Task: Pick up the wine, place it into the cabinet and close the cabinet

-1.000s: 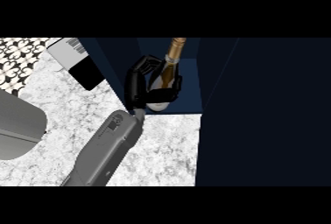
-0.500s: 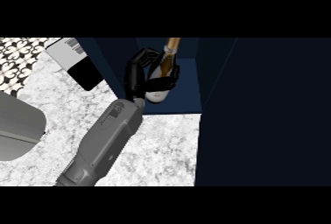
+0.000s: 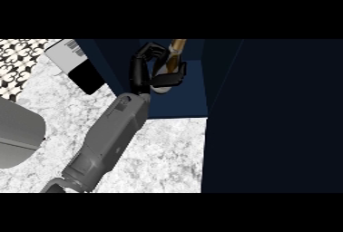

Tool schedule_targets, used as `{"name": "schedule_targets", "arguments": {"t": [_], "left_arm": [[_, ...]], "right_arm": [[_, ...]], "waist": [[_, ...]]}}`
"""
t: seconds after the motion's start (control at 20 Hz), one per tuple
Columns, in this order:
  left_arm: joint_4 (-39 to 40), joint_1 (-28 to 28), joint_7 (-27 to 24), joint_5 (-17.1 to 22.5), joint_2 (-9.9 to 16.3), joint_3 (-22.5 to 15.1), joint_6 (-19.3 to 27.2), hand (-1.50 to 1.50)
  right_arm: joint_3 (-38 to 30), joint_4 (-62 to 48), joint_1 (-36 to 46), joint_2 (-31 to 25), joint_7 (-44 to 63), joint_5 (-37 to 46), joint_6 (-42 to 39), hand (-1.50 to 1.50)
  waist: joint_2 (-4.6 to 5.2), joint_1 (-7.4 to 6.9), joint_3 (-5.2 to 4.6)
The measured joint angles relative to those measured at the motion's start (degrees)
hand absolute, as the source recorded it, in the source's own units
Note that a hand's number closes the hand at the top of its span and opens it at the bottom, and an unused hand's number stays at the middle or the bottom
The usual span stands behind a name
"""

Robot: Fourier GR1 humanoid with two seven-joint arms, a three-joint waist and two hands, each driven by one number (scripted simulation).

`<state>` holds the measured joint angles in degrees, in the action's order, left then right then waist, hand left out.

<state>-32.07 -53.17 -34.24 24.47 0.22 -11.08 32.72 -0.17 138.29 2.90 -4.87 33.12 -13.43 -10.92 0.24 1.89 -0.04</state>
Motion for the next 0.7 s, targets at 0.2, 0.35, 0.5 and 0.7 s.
{"name": "schedule_targets", "arguments": {"t": [0.2,0.35,0.5,0.7], "left_arm": [[5.0,-3.2,-3.1,-0.1,0.0,2.6,-0.8,1.5],[8.2,-5.4,-3.7,0.1,0.3,4.5,-1.9,1.5],[10.1,-6.3,-4.1,1.8,0.0,5.5,-2.2,1.5],[11.8,-7.0,-4.7,4.3,-0.3,7.9,-3.9,1.5]], "right_arm": [[0.1,-0.1,0.1,0.0,-0.3,-0.1,-0.1,-1.5],[-0.3,-0.1,0.9,-0.1,0.1,-0.1,0.2,-1.5],[0.1,-0.3,1.4,0.3,0.3,-0.2,0.7,-1.5],[0.2,-0.4,1.2,0.3,0.1,-0.3,0.3,-1.5]], "waist": [[0.1,0.21,0.01],[0.17,0.3,0.01],[0.18,0.45,0.02],[0.15,0.76,0.09]]}}
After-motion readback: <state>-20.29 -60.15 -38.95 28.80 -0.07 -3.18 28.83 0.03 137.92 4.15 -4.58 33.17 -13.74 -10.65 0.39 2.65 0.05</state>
